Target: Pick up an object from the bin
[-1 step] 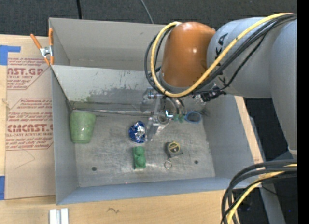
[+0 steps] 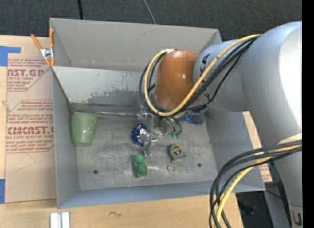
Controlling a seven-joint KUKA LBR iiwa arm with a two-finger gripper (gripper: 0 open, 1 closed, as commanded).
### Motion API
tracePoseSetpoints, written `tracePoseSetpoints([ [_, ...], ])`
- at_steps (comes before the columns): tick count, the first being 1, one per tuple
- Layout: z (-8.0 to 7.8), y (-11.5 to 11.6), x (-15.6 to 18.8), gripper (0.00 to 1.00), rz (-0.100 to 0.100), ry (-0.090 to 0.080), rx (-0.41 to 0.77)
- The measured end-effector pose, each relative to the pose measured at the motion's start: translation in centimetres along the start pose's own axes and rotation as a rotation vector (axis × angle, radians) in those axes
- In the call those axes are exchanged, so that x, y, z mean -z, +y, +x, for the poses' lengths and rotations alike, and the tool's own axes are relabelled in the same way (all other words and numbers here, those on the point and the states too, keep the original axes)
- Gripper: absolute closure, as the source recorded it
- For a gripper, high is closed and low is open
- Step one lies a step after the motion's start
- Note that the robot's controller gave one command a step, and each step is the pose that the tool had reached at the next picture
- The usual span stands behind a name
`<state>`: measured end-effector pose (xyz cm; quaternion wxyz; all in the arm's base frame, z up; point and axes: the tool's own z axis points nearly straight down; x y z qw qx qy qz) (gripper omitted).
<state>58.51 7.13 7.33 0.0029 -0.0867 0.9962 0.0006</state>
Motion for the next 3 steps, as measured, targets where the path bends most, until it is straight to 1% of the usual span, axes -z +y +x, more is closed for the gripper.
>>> tracePoseSetpoints([
  [1,0.0,0.0,0.2,1.0,0.0,0.004,0.0],
  [2,0.8,-0.7,0.1,1.0,-0.003,-0.003,-0.283],
  [3,1.8,0.1,20.2,1.0,0.001,-0.005,0.012],
])
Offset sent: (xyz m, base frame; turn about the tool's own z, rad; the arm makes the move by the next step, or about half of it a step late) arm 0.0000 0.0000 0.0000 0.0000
